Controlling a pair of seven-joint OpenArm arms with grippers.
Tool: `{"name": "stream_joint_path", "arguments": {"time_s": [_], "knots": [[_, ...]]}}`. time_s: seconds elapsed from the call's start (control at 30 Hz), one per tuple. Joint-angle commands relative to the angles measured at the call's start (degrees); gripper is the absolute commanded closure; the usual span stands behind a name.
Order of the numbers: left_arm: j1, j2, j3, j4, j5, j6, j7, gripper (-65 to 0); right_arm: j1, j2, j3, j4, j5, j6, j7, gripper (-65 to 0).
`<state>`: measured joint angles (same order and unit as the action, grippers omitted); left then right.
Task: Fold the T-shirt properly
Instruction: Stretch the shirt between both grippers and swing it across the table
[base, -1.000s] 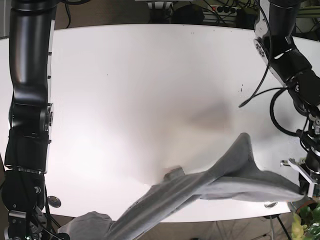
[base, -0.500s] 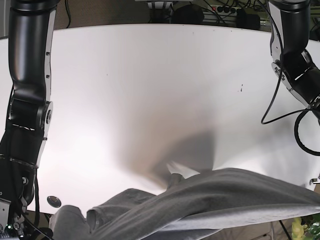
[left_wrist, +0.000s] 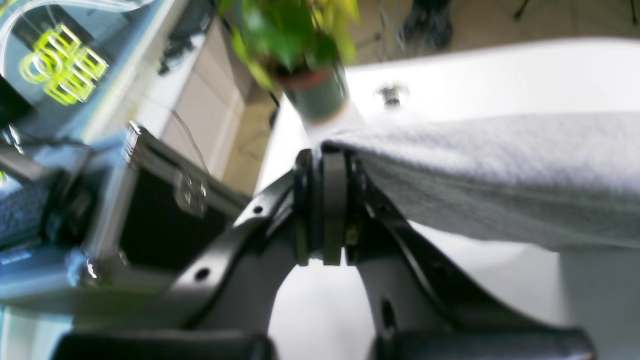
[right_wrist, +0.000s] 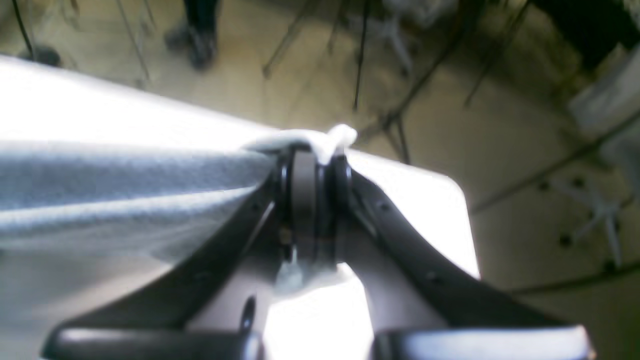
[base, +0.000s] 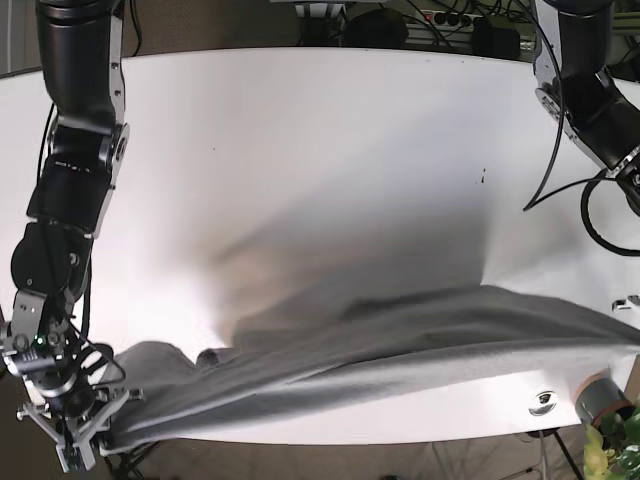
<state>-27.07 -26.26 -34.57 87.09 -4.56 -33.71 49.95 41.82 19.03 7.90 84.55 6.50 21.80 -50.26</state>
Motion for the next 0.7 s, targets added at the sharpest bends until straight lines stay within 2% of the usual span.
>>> {"name": "stream_joint_path", "arguments": {"time_s": [0.0, 0.13, 0.27, 0.47, 0.67], "knots": [[-0.2, -1.3, -1.6, 1.0, -0.5, 0.1, -1.6, 0.0, -2.3, 0.5, 2.7, 4.5, 0.5, -0.48, 2.2, -2.1], [3.8, -1.3, -4.8, 0.8, -0.3, -3.5, -1.6, 0.0, -9.9, -1.0, 7.0, 9.4, 0.5, -0.22, 2.0, -2.1], [7.2, -1.3, -7.9, 0.7, -0.1, -5.8, -1.6, 0.0, -17.1, -1.4, 9.9, 12.6, 0.5, -0.22, 2.0, -2.1], [13.5, -1.5, -11.7, 1.0, -0.3, -6.3, -2.4, 0.0, -27.6, -5.3, 15.3, 18.6, 0.5, -0.04, 2.0, -2.1], [20.4, -1.4, -15.0, 0.7, -0.3, -6.3, -5.3, 0.0, -37.7, -8.7, 17.0, 23.3, 0.5, -0.04, 2.0, -2.1]]}}
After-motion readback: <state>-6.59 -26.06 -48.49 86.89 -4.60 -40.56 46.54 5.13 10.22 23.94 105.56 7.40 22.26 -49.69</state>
